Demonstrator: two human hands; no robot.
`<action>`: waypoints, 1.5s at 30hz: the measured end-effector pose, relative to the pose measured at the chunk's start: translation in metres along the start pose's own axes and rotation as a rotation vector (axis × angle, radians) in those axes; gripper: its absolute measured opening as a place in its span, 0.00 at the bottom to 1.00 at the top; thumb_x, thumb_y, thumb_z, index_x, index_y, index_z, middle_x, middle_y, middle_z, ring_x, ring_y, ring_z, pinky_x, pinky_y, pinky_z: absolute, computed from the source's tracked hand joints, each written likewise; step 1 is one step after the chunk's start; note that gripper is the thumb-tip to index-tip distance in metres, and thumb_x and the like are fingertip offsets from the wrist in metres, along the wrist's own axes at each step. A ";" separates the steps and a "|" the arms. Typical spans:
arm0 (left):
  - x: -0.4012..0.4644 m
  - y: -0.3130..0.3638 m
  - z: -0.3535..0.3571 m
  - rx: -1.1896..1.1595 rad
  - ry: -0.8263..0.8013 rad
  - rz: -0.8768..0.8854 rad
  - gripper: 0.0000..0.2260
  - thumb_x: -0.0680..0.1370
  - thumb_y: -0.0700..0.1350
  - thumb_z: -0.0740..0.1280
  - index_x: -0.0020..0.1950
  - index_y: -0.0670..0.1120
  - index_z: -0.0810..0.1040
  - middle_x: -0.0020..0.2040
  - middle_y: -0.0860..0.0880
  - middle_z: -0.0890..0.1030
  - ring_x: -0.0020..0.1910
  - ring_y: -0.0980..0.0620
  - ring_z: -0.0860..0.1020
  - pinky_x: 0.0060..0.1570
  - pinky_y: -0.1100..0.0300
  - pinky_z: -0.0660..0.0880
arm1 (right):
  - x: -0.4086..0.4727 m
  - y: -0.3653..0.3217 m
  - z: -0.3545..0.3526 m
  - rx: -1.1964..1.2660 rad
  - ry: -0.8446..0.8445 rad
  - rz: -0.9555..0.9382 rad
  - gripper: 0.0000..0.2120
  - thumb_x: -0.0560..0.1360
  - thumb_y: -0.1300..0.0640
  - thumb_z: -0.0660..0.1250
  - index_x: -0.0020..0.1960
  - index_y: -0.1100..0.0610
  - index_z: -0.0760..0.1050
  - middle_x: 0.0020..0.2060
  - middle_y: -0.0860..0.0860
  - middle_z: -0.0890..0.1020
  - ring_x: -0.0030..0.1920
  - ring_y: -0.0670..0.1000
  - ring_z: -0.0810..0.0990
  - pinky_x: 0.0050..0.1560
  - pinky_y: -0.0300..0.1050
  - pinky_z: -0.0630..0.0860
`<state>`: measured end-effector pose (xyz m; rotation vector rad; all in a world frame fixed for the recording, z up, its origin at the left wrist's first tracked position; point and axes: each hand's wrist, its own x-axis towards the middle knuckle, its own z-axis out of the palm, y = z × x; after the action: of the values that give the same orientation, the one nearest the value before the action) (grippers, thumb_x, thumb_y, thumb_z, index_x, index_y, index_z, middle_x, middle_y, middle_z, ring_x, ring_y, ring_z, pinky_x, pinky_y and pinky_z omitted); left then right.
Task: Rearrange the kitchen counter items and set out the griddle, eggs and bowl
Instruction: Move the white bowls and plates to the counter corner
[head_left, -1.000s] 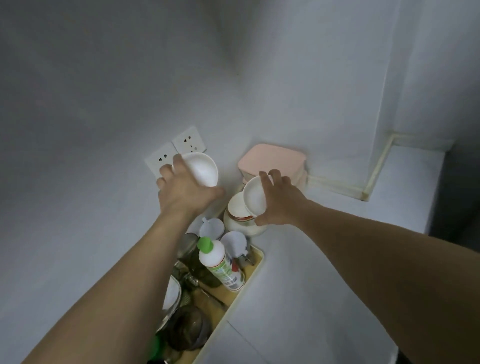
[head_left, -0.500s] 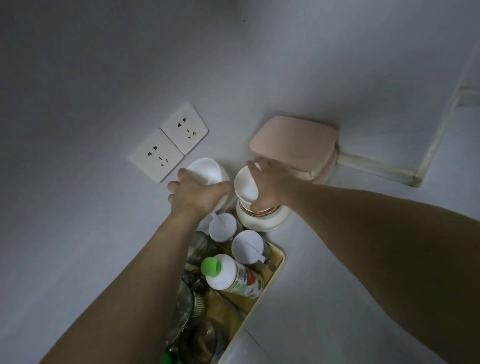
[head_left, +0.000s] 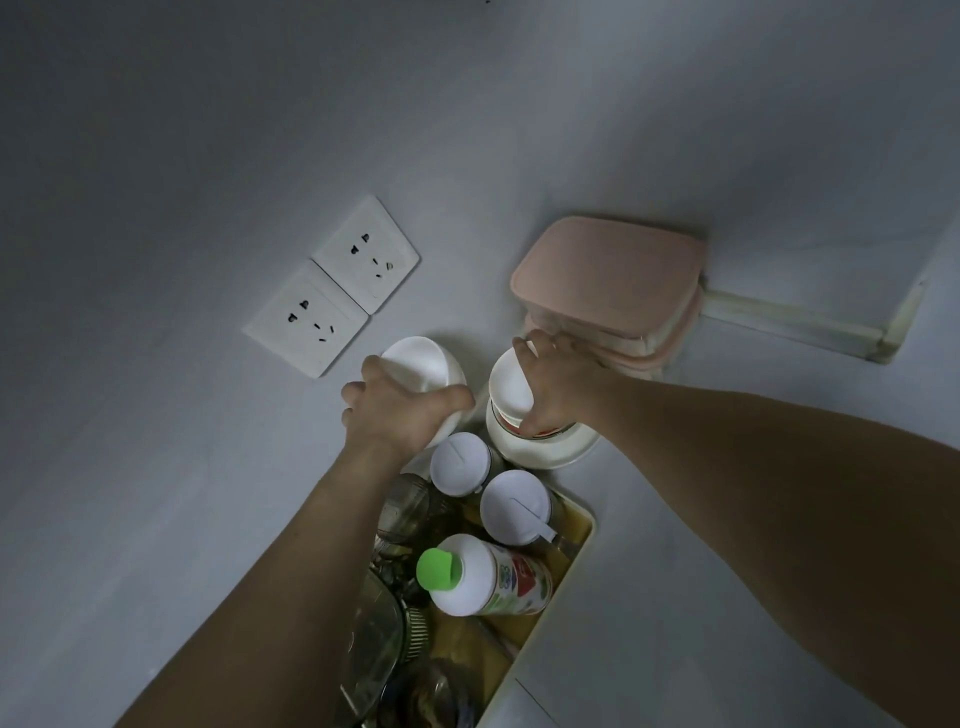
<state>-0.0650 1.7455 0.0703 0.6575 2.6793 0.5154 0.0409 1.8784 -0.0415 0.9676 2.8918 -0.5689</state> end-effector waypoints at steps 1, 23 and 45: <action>0.001 -0.001 -0.001 0.000 0.000 -0.004 0.51 0.54 0.61 0.72 0.74 0.53 0.55 0.59 0.48 0.60 0.63 0.40 0.68 0.59 0.44 0.74 | 0.001 0.000 0.001 0.005 -0.002 0.000 0.57 0.61 0.32 0.70 0.77 0.56 0.46 0.72 0.56 0.57 0.70 0.62 0.60 0.67 0.56 0.64; 0.017 0.067 0.082 0.195 -0.092 0.088 0.46 0.61 0.61 0.77 0.70 0.45 0.60 0.65 0.42 0.65 0.67 0.42 0.65 0.61 0.53 0.67 | -0.100 0.076 0.038 0.300 0.019 0.092 0.58 0.65 0.34 0.72 0.78 0.54 0.38 0.78 0.52 0.42 0.78 0.53 0.43 0.77 0.50 0.49; 0.024 0.077 0.111 0.328 -0.153 0.048 0.57 0.59 0.61 0.79 0.77 0.47 0.48 0.71 0.41 0.61 0.71 0.39 0.61 0.68 0.45 0.63 | -0.113 0.081 0.033 0.329 0.045 0.100 0.55 0.68 0.37 0.71 0.78 0.55 0.38 0.78 0.51 0.43 0.77 0.51 0.43 0.76 0.47 0.49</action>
<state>-0.0117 1.8502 -0.0009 0.8150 2.6281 0.0310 0.1766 1.8616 -0.0815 1.1657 2.8208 -1.0511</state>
